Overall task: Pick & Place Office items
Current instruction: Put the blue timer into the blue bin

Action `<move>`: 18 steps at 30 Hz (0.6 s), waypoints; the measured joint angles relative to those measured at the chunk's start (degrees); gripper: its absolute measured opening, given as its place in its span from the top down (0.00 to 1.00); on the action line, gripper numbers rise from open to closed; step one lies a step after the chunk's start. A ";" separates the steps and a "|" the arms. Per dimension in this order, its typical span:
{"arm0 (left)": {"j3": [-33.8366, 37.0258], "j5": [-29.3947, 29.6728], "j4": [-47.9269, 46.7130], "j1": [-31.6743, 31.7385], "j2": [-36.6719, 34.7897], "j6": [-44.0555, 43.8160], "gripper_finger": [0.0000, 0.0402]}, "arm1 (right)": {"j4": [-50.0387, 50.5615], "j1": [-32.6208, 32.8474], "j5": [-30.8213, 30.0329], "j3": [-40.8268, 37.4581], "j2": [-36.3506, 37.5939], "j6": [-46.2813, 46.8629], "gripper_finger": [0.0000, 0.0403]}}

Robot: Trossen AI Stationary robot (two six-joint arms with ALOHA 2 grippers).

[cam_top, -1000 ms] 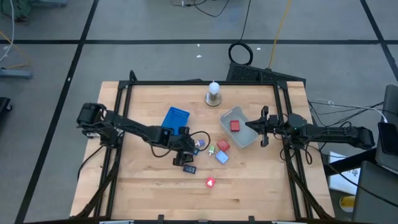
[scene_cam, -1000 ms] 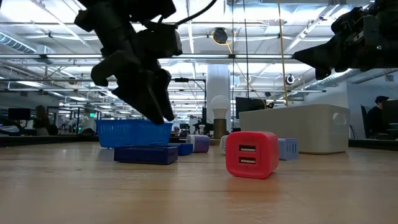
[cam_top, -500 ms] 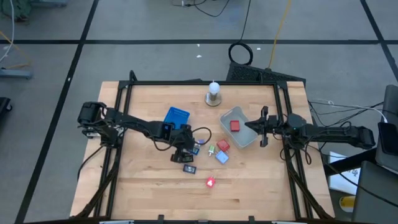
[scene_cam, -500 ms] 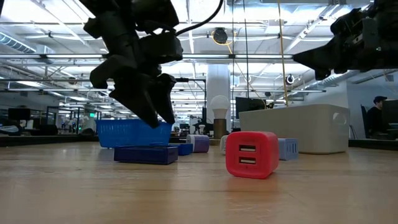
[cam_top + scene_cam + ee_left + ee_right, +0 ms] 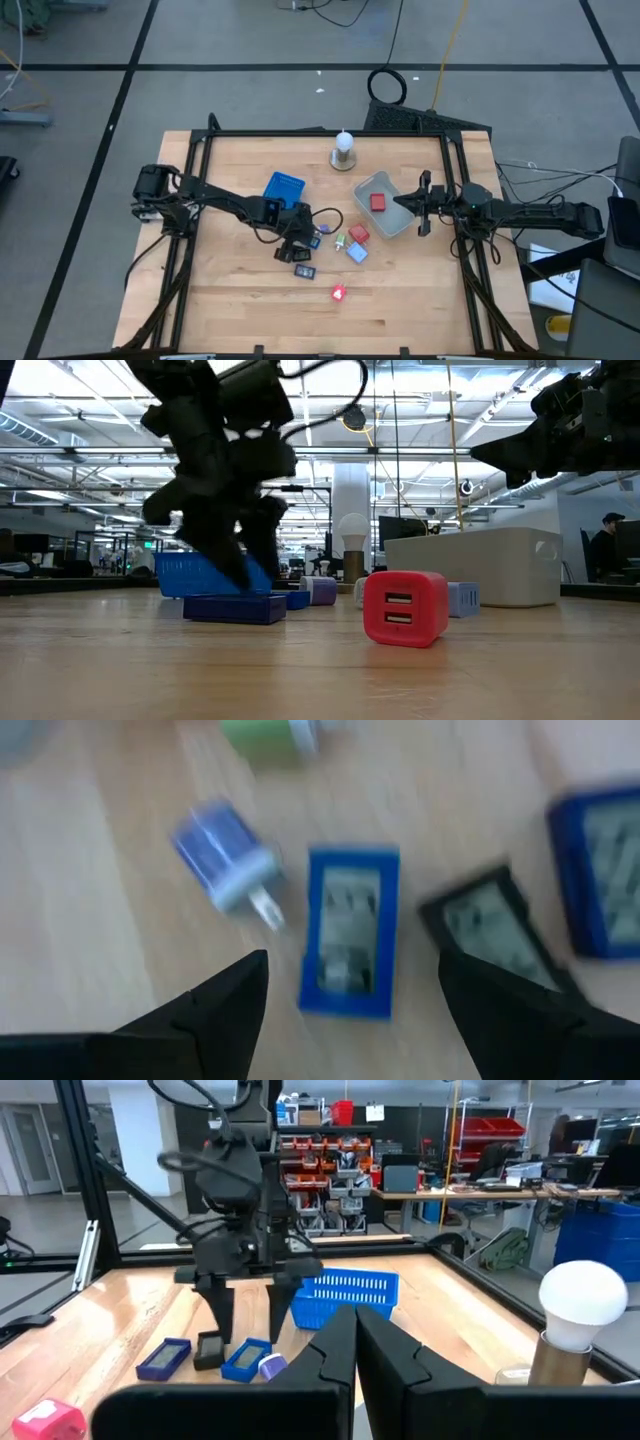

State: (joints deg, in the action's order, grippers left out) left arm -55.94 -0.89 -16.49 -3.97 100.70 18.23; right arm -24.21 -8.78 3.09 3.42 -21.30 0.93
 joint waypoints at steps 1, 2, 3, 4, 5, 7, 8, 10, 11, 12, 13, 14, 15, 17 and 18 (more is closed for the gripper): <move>0.00 0.50 0.03 0.10 0.50 0.15 0.26 | 0.25 0.00 0.00 0.00 -0.02 0.02 0.99; 0.00 0.65 0.03 0.27 0.86 0.15 0.26 | 0.26 0.00 0.04 0.00 -0.05 -0.02 0.99; 0.00 0.64 0.05 0.57 1.10 0.08 0.26 | 0.07 0.00 0.02 0.00 -0.28 -0.03 0.99; 0.00 0.65 0.30 0.87 1.25 0.05 0.26 | 0.09 0.00 0.00 0.00 -0.48 -0.06 0.99; 0.00 0.51 0.45 1.13 1.32 0.03 0.26 | 0.04 -0.01 0.00 0.00 -0.54 -0.07 0.99; 0.00 0.08 0.36 1.52 1.34 -0.15 0.26 | -0.32 0.00 -0.02 0.00 -0.83 -0.07 0.99; 0.00 -0.51 0.46 1.65 1.34 -0.18 0.26 | -0.39 0.00 -0.02 0.00 -0.92 -0.07 0.99; 0.00 -1.68 0.74 1.82 1.34 -0.62 0.26 | -0.64 0.00 0.00 0.00 -1.00 -0.07 0.99; 0.00 -2.49 0.70 1.89 1.34 -0.88 0.26 | -0.68 0.00 -0.02 0.00 -1.10 -0.07 0.99; 0.00 -3.34 0.66 1.95 1.34 -1.00 0.26 | -0.74 -0.01 -0.01 0.00 -1.18 -0.09 0.99; 0.00 -4.12 0.74 1.97 1.36 -1.02 0.26 | -0.83 0.00 0.00 0.00 -1.25 -0.09 0.99; 0.00 -4.46 1.20 1.99 1.76 -1.19 0.26 | -0.81 0.00 -0.02 0.00 -1.29 -0.07 0.99; 0.00 -4.70 1.75 1.99 2.06 -1.37 0.26 | -0.81 0.00 0.00 0.00 -1.29 -0.07 0.99; 0.00 -4.71 1.91 1.99 2.48 -1.43 0.26 | -0.83 0.00 -0.01 0.00 -1.29 -0.07 0.99; 0.00 -4.75 2.65 1.98 3.01 -1.41 0.26 | -0.82 -0.01 0.00 0.00 -1.27 -0.07 0.99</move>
State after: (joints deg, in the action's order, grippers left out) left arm -55.94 -5.64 -13.83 -1.99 103.71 16.82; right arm -25.03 -8.78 3.09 3.42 -22.57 0.86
